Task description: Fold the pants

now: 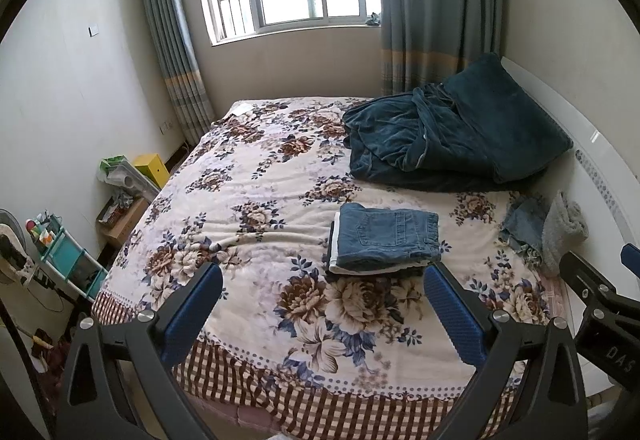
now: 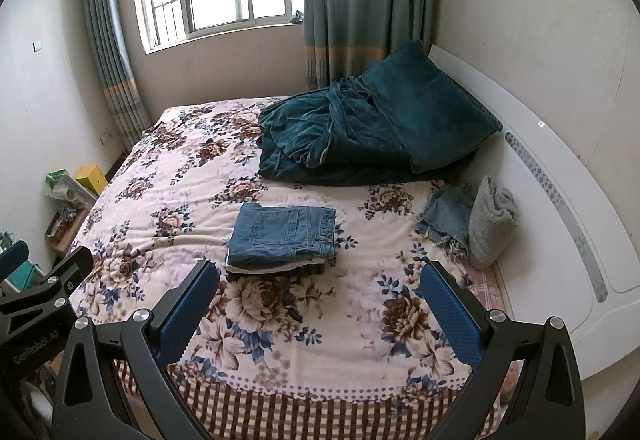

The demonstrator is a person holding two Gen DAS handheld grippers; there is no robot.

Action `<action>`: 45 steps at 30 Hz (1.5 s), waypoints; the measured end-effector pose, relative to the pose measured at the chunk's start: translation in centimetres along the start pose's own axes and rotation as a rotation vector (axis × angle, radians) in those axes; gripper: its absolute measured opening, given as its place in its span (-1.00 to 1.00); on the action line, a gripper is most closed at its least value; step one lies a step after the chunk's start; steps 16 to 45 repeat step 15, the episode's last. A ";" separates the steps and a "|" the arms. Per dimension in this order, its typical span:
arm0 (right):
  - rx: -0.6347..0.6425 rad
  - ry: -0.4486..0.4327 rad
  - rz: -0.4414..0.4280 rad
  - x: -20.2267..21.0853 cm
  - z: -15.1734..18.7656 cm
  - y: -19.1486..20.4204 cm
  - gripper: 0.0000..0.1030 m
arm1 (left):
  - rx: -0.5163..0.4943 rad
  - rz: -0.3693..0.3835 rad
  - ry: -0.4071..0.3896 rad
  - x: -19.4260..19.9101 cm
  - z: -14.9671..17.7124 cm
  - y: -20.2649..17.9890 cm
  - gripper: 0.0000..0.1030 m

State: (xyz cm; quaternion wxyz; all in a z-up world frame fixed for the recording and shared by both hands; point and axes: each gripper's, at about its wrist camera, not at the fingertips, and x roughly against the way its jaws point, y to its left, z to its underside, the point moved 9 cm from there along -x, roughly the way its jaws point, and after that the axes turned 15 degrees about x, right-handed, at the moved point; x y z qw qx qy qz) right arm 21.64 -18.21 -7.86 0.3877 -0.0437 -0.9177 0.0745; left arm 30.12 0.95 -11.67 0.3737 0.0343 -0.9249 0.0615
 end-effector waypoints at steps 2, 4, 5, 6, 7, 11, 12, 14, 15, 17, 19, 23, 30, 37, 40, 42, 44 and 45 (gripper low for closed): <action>0.001 0.001 0.000 0.0 0.0 0.0 1.00 | 0.007 0.005 0.003 0.0 -0.1 0.1 1.00; 0.000 0.001 0.000 0.0 0.0 0.0 1.00 | 0.009 0.006 -0.001 0.0 0.0 0.1 1.00; 0.000 0.002 0.000 0.0 0.1 0.0 1.00 | 0.009 0.006 0.001 0.0 0.1 0.1 1.00; 0.001 0.002 0.000 0.0 0.1 0.0 1.00 | 0.010 0.006 0.000 0.1 0.1 0.1 1.00; 0.000 0.001 0.001 0.0 0.1 0.0 1.00 | 0.010 0.009 0.000 0.0 0.0 0.1 1.00; 0.001 0.000 0.001 0.0 0.0 0.0 1.00 | 0.009 0.008 -0.006 0.1 -0.1 0.0 1.00; 0.002 0.000 0.000 0.0 0.0 0.0 1.00 | 0.009 0.009 -0.005 0.2 0.0 -0.1 1.00; 0.000 0.000 -0.001 0.0 0.1 0.0 1.00 | 0.007 0.013 -0.009 0.2 0.0 -0.2 1.00; 0.003 0.001 0.000 0.0 0.0 0.1 1.00 | 0.008 0.014 -0.008 0.2 -0.1 -0.3 1.00; 0.003 0.001 0.000 0.0 0.0 0.1 1.00 | 0.008 0.014 -0.008 0.2 -0.1 -0.3 1.00; 0.003 0.001 0.000 0.0 0.0 0.1 1.00 | 0.008 0.014 -0.008 0.2 -0.1 -0.3 1.00; 0.003 0.001 0.000 0.0 0.0 0.1 1.00 | 0.008 0.014 -0.008 0.2 -0.1 -0.3 1.00; 0.003 0.001 0.000 0.0 0.0 0.1 1.00 | 0.008 0.014 -0.008 0.2 -0.1 -0.3 1.00; 0.003 0.001 0.000 0.0 0.0 0.1 1.00 | 0.008 0.014 -0.008 0.2 -0.1 -0.3 1.00; 0.003 0.001 0.000 0.0 0.0 0.1 1.00 | 0.008 0.014 -0.008 0.2 -0.1 -0.3 1.00; 0.003 0.001 0.000 0.0 0.0 0.1 1.00 | 0.008 0.014 -0.008 0.2 -0.1 -0.3 1.00; 0.003 0.001 0.000 0.0 0.0 0.1 1.00 | 0.008 0.014 -0.008 0.2 -0.1 -0.3 1.00; 0.003 0.001 0.000 0.0 0.0 0.1 1.00 | 0.008 0.014 -0.008 0.2 -0.1 -0.3 1.00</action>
